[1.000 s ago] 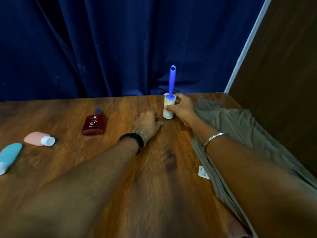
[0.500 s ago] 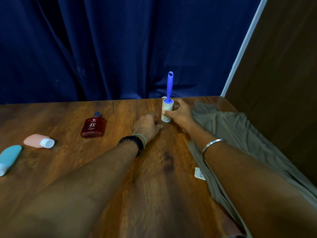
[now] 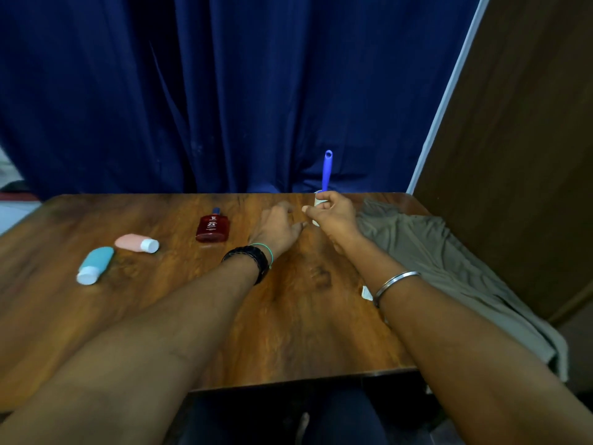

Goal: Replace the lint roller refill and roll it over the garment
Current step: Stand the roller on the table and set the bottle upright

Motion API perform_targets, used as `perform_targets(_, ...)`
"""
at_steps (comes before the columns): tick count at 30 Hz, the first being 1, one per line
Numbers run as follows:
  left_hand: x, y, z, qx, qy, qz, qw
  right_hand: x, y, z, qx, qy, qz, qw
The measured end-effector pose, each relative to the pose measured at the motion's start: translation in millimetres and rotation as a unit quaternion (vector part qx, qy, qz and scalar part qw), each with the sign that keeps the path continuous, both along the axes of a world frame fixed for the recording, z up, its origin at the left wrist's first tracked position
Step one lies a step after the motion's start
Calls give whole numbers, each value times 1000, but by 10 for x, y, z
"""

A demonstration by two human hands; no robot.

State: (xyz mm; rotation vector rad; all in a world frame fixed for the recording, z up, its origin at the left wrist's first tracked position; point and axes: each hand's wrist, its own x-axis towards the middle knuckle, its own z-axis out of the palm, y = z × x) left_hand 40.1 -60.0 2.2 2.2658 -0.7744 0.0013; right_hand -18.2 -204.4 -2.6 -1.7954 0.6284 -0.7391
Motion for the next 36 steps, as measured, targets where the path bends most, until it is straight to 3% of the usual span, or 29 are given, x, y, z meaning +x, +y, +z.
perform_targets(6, -258, 634, 165, 2, -36, 37, 999, -207, 653, 84, 8, -20, 48, 999)
perform_targets(14, -196, 1413, 24, -25, -22, 95, 995, -186, 1338, -9, 21, 10, 103, 994)
perform_targets(24, 590, 1884, -289, -59, 96, 183, 977, 721, 1622, -318, 1, 80, 76, 994)
perform_targets(36, 1578, 1370, -517, -121, 249, 204, 939, 1670, 1329, -690, 8, 155, 82, 984)
